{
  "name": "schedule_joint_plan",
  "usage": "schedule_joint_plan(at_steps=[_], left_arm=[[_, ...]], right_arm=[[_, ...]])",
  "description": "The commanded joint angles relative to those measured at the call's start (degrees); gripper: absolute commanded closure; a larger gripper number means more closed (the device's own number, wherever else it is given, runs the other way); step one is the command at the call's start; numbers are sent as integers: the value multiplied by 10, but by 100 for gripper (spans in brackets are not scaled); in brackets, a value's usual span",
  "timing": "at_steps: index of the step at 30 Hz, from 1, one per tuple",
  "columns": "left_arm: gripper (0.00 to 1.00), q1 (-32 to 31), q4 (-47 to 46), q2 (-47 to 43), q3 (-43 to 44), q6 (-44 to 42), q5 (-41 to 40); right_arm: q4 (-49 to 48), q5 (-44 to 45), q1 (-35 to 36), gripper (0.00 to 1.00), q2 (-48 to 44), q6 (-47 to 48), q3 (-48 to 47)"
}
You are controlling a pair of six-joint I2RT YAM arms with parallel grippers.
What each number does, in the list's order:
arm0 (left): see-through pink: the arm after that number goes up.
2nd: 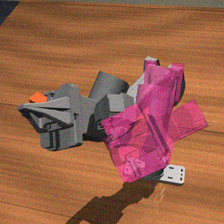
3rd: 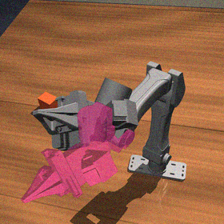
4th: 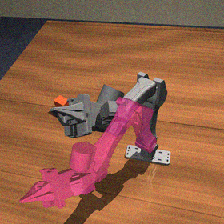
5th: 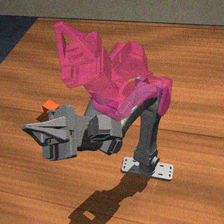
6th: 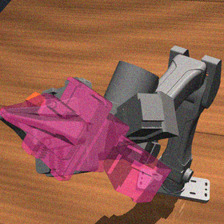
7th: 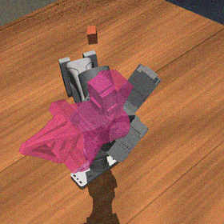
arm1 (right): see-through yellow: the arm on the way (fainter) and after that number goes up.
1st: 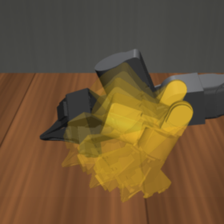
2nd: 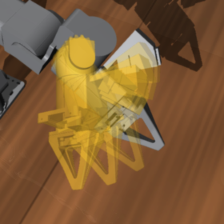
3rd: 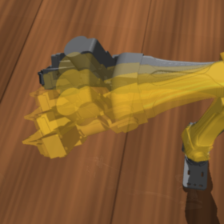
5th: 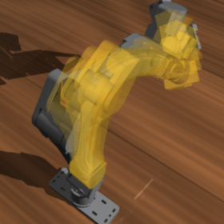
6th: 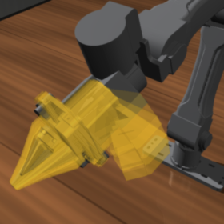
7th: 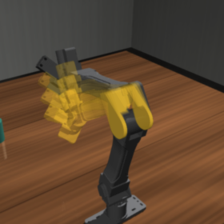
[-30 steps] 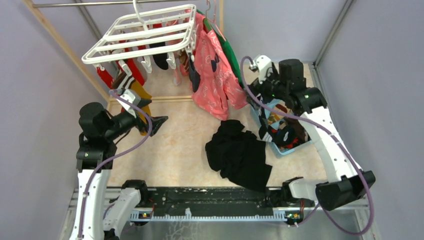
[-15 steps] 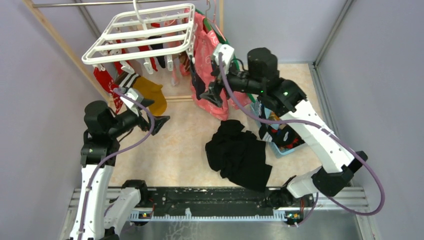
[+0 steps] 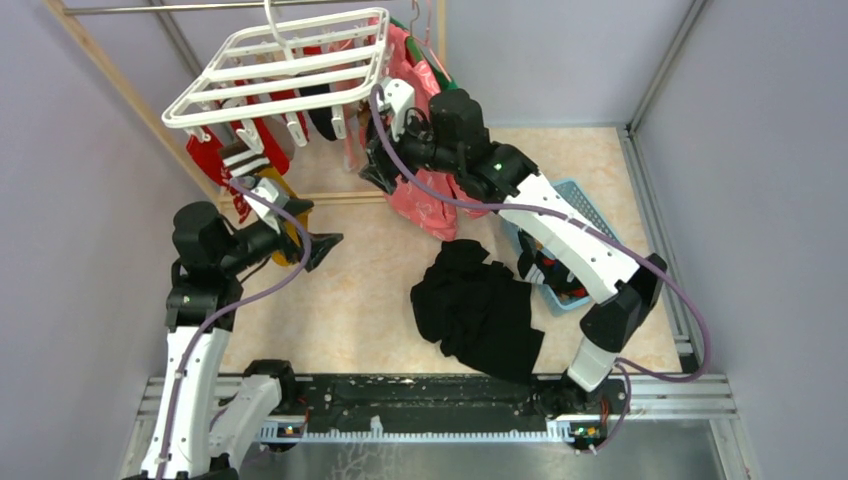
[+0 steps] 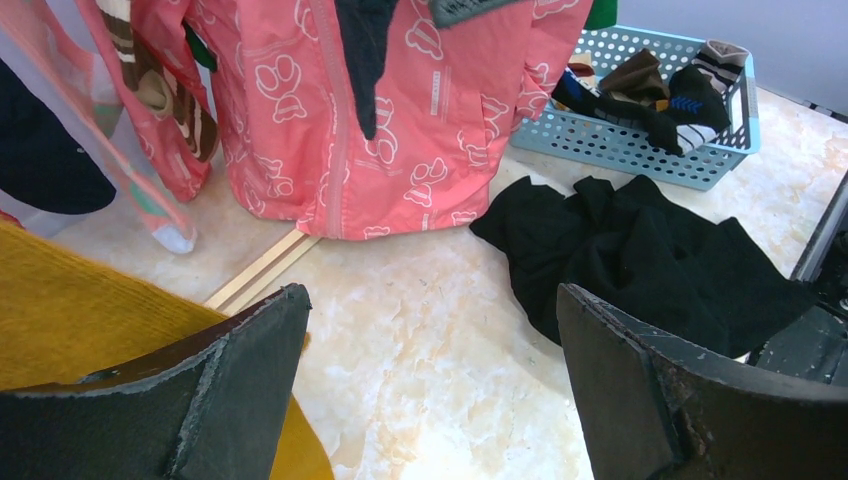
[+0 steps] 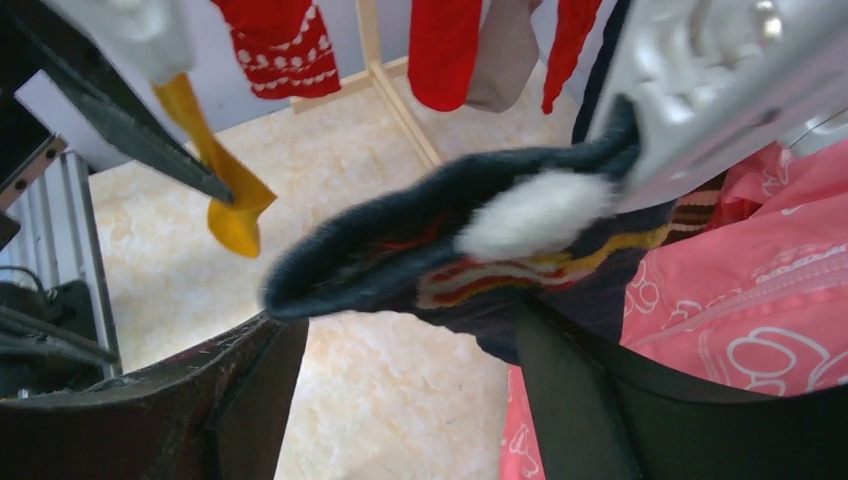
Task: Remove the socks clipped to the hanger
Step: Remove the sock from the hanger.
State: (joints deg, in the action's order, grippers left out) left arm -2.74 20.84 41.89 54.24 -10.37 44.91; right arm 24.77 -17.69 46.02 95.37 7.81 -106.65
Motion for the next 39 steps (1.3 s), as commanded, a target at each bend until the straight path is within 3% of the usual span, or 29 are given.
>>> schedule_joint_plan(at_steps=[1, 8, 12, 14, 20, 26, 33, 39], left_arm=[[1, 0, -28, -1, -14, 0, 17], [1, -1, -33, -8, -18, 7, 20], [1, -1, -37, -12, -27, 8, 21], [1, -1, -41, -13, -30, 10, 21], [1, -1, -56, -10, -29, 23, 19], [1, -1, -62, -11, -37, 29, 16], [1, 0, -62, -16, -42, 31, 15], [1, 0, -62, -16, -43, 32, 14]], right_arm=[[-42, 22, 7, 28, 14, -27, -66], [-34, 54, 7, 46, 26, -28, -89], [-29, 53, 7, 48, 18, -32, -79], [-31, 51, 7, 45, 3, -33, -63], [-51, 58, 7, 23, -48, -28, 3], [-64, 60, 12, 12, -66, -32, 30], [-53, 112, 31, 12, -43, -25, -6], [-40, 162, 38, 26, -15, -16, -54]])
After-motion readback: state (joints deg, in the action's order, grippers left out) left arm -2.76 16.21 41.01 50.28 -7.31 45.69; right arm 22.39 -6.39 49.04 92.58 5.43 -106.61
